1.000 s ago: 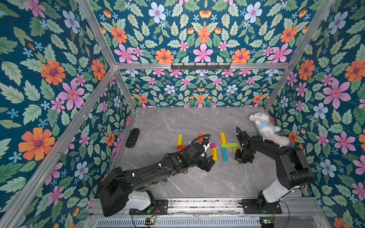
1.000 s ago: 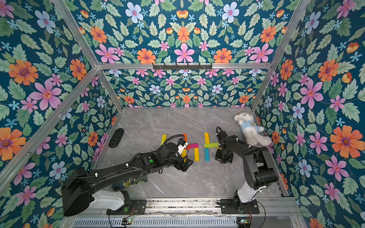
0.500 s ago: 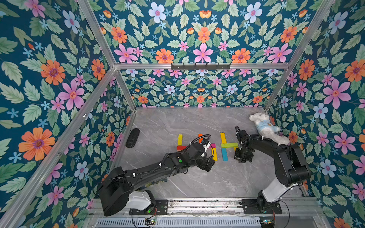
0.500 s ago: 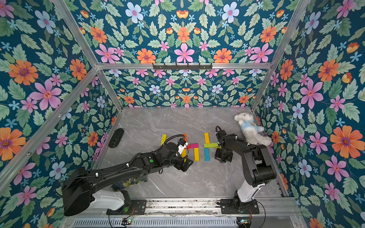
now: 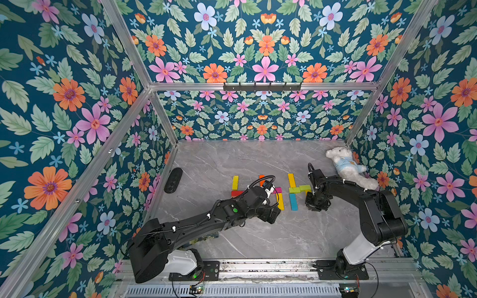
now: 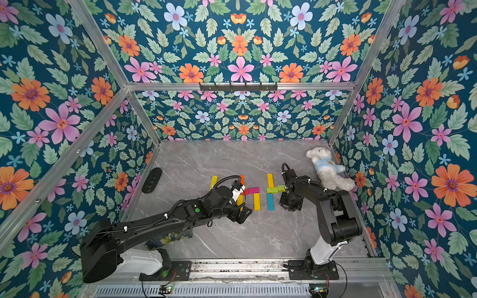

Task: Assemble the letter h with building blocks
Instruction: Assemble the building block at the center of the board, then adjust the building block at the center of the board.

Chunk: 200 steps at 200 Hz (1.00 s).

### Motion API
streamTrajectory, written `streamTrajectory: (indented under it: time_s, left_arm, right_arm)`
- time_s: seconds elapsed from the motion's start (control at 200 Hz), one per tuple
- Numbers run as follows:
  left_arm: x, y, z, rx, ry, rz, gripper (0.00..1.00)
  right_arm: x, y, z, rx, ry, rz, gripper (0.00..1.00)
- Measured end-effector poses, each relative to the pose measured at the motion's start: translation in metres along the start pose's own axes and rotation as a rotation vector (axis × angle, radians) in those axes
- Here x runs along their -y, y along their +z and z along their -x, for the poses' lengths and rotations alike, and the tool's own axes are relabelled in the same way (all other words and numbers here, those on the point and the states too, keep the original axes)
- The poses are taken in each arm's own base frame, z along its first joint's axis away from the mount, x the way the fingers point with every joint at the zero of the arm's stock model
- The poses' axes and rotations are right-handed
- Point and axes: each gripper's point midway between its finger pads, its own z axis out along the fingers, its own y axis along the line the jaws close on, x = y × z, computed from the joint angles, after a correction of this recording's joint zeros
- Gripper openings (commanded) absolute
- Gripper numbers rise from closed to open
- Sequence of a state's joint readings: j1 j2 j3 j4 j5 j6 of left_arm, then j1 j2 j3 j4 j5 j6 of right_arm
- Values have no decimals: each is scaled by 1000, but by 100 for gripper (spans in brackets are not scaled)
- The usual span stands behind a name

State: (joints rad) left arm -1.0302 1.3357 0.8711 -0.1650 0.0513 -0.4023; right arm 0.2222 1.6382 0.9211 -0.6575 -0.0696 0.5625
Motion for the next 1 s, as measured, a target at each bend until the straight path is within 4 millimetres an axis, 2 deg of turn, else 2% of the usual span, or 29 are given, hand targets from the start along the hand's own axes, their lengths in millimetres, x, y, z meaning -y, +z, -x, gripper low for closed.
streamTrajectory:
  time_s: [0.285, 0.48, 0.61, 0.715, 0.805, 0.915, 1.0]
  left_arm:
    - [-10, -18, 12, 69, -33, 21, 99]
    - [-18, -34, 23, 132, -61, 44, 99]
    - [-20, -44, 32, 175, -69, 55, 99]
    - [-21, -49, 34, 191, -74, 60, 99]
    - [-21, -49, 35, 196, -78, 62, 99]
    - [-21, -48, 36, 193, -81, 66, 99]
    - [-22, -46, 37, 191, -82, 70, 99]
  right_arm:
    - [-8, -17, 11, 95, -16, 61, 49]
    - [-11, -40, 12, 157, -21, 107, 54]
    - [-10, -48, 22, 188, -24, 92, 55]
    - [-11, -55, 46, 228, -24, 82, 44]
    - [-16, -59, 78, 259, -4, 102, 35]
    - [-27, -51, 119, 270, 3, 105, 35]
    - [-39, -39, 138, 259, -15, 104, 41]
